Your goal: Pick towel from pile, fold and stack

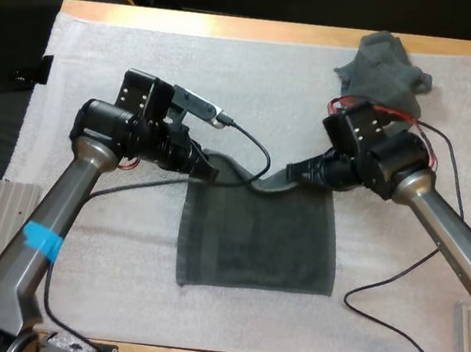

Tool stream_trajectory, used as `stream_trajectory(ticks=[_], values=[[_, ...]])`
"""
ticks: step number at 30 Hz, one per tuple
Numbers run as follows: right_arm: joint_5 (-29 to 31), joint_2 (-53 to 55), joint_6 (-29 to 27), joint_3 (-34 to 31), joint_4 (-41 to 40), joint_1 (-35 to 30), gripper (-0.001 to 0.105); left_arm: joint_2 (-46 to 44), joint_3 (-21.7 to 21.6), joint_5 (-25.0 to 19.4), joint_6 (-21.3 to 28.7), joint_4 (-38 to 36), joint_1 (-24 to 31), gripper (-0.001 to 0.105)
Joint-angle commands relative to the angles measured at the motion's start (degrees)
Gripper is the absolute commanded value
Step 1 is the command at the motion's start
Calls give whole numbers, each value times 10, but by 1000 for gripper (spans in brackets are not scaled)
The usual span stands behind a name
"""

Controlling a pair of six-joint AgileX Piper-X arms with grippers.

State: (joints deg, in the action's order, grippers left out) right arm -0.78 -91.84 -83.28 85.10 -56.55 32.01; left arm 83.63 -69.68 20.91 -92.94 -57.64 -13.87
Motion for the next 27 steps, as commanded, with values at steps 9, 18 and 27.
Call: stream_trajectory(ticks=[9,18,27], values=[[-64,-46,66,-1,40,-33,1,72,-1,95,-72,52,34,4],[-100,-96,176,-1,79,-62,1,149,-1,221,-129,74,93,4],[-159,-131,307,-3,156,-93,1,176,-1,283,-193,134,114,14]])
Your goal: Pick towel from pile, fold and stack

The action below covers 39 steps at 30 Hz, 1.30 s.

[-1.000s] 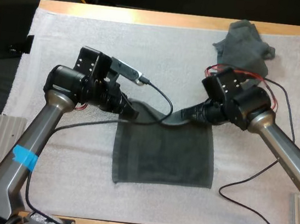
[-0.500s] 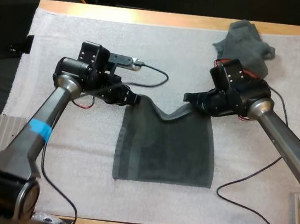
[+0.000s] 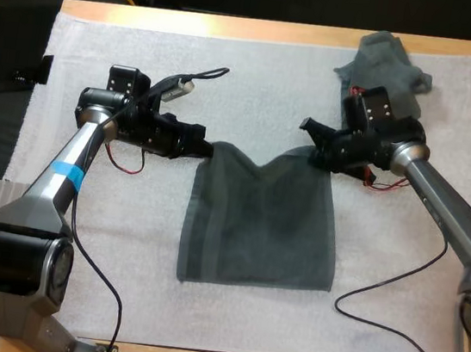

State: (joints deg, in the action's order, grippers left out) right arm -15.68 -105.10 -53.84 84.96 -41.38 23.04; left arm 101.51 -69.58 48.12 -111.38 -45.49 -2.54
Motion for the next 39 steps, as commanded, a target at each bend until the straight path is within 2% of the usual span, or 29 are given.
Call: stream_trajectory(ticks=[1,3,4,5,7,9,12,14,18,24,26,33,39], values=[[-10,1,19,-1,10,-6,2,-3,-2,11,-15,17,1,20],[-10,1,31,-1,19,-8,6,-3,-2,11,-24,26,1,34],[-13,1,31,-1,26,-8,10,-3,-2,11,-30,31,1,45],[-18,1,31,-1,34,-8,16,-3,-2,11,-38,35,1,57],[-25,1,31,-1,41,-8,28,-3,-2,11,-45,38,1,70],[-28,1,31,-1,44,-8,42,-3,-2,15,-45,38,1,70],[-35,6,-9,-1,49,-8,63,-3,-2,51,-42,42,1,69],[-35,12,-45,-1,48,-8,69,-9,-4,53,-39,42,1,69],[-34,35,-108,-1,43,-8,70,-35,-5,38,-18,38,1,69],[-9,88,-172,-1,-3,-8,70,-109,-5,-39,25,-1,1,69],[-1,110,-201,-1,-35,-8,70,-140,-5,-73,52,-35,1,69],[5,178,-267,-1,-131,-7,70,-240,-5,-140,124,-153,1,69],[6,229,-305,-1,-210,-7,70,-315,-5,-202,143,-217,-24,69]])
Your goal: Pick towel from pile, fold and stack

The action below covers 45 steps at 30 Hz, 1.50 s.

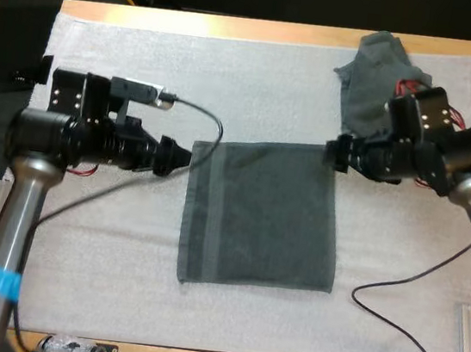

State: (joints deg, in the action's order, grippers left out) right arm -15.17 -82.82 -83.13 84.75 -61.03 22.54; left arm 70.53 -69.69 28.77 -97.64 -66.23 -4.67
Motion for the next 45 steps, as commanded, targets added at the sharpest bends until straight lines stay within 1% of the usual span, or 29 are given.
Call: stream_trajectory(ticks=[1,3,5,7,11,15,21,23,25,27,30,32,33,34,36,37,39,40,45], values=[[1,17,-17,1,-26,-2,70,-18,-4,-12,6,-19,-13,69],[1,34,-24,1,-43,-2,70,-40,-4,-31,5,-33,-35,69],[1,59,-31,1,-64,-2,70,-68,-4,-80,-3,-53,-64,69],[1,78,-32,1,-83,-2,70,-87,-4,-103,-6,-73,-81,69],[1,114,-33,0,-124,-2,70,-120,-4,-114,-15,-116,-107,69],[1,145,-36,-13,-149,-2,70,-143,-4,-115,-18,-147,-110,69],[0,207,-25,-75,-163,-2,70,-175,-4,-115,-26,-181,-110,69],[0,238,-20,-111,-161,-2,70,-188,1,-115,-28,-189,-110,69],[0,259,-16,-137,-160,-2,70,-203,13,-115,-35,-190,-110,69],[-5,277,-15,-166,-160,-2,70,-221,42,-115,-44,-190,-110,69],[-5,293,-15,-195,-160,-2,70,-242,71,-115,-54,-190,-110,69],[-5,303,-10,-225,-158,-2,70,-263,103,-115,-59,-190,-110,69],[-5,306,-8,-234,-157,-2,70,-267,108,-115,-62,-190,-110,69],[-13,310,-5,-251,-150,-2,70,-275,123,-115,-66,-190,-110,69],[-36,316,6,-285,-123,-2,70,-286,152,-115,-74,-178,-110,69],[-41,316,10,-294,-112,-2,70,-288,160,-114,-76,-175,-110,69],[-63,317,26,-330,-70,-2,70,-292,186,-101,-81,-160,-110,69],[-67,317,29,-336,-63,-2,70,-292,192,-99,-83,-157,-110,69],[-83,316,56,-397,23,-2,70,-291,224,-92,-96,-123,-110,69]])
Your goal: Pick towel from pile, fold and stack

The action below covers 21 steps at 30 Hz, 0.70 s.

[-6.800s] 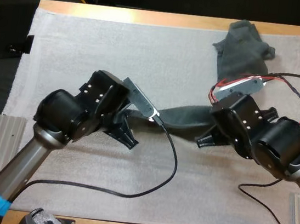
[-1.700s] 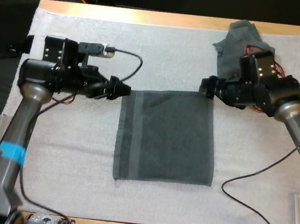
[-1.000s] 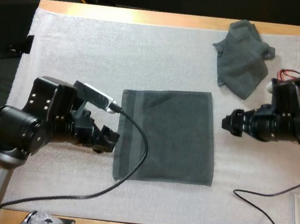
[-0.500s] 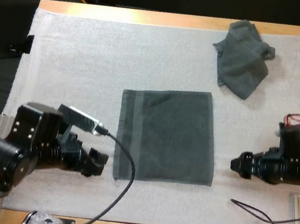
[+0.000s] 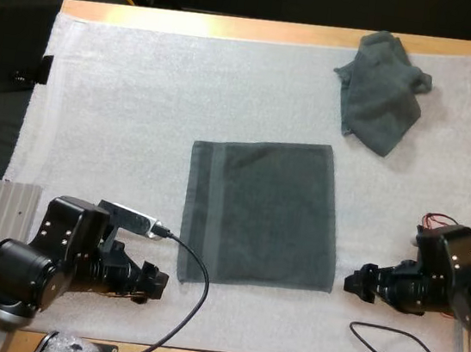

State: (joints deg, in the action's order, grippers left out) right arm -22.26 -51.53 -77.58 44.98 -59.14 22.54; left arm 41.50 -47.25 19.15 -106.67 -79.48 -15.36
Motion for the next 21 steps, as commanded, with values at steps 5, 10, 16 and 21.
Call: stream_trajectory(ticks=[5,10,16,21], values=[[-41,0,61,-64,111,-2,70,-1,12,16,-13,35,-3,69],[-53,-24,98,-106,177,-2,70,-1,12,27,-13,39,-3,69],[-65,-84,105,-112,228,-2,70,-1,12,31,-13,39,-3,69],[-85,-126,110,-112,249,-2,70,-1,12,38,-13,39,-3,69]])
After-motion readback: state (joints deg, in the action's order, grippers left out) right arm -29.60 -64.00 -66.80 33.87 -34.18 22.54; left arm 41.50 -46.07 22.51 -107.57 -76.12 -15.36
